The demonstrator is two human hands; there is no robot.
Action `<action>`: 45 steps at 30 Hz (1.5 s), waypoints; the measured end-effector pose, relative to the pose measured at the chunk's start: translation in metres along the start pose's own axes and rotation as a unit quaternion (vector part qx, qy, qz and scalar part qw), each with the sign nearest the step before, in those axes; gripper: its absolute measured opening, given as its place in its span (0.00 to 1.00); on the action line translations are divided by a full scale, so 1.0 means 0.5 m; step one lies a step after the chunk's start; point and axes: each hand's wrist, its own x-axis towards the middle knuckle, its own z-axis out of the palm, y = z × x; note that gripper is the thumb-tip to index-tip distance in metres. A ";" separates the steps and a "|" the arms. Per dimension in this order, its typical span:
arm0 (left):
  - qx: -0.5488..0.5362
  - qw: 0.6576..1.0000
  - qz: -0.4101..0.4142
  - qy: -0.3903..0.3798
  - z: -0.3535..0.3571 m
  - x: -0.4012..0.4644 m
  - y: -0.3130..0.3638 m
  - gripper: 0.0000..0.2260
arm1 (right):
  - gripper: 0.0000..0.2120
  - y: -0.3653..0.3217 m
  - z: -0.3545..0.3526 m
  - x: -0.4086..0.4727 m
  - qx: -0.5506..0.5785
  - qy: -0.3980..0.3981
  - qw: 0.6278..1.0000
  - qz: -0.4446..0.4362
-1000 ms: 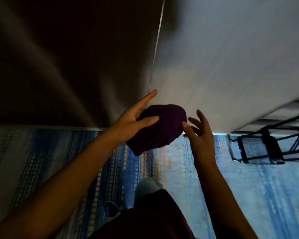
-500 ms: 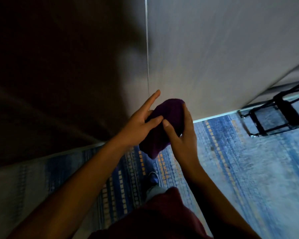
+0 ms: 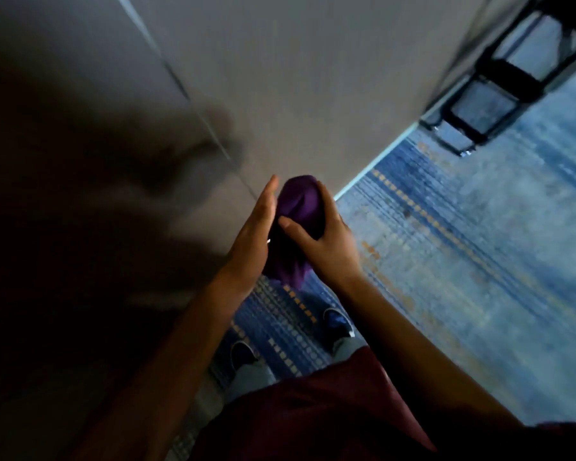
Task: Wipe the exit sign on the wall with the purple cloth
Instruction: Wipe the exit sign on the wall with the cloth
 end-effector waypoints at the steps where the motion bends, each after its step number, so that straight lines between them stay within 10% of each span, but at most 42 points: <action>1: -0.011 1.000 -0.016 -0.024 -0.001 0.008 -0.007 0.33 | 0.47 0.006 0.008 -0.001 -0.006 0.018 1.000 0.015; 14: 0.105 0.964 -0.052 -0.239 -0.185 0.022 -0.106 0.27 | 0.37 0.060 0.228 -0.105 0.078 0.210 0.971 0.080; 22: 0.092 0.977 -0.105 -0.160 -0.160 0.075 -0.197 0.20 | 0.28 0.187 0.257 -0.034 0.038 0.218 0.970 0.098; 30: 0.225 0.964 0.062 -0.124 -0.162 0.248 -0.332 0.18 | 0.24 0.403 0.226 0.045 0.153 0.353 0.916 0.113; 41: 0.553 0.711 0.432 -0.044 -0.317 0.477 -0.591 0.21 | 0.22 0.669 0.415 0.223 0.204 0.316 0.926 0.038; 45: 0.561 0.669 0.487 -0.034 -0.326 0.526 -0.636 0.18 | 0.22 0.733 0.472 0.288 0.254 0.310 0.916 0.002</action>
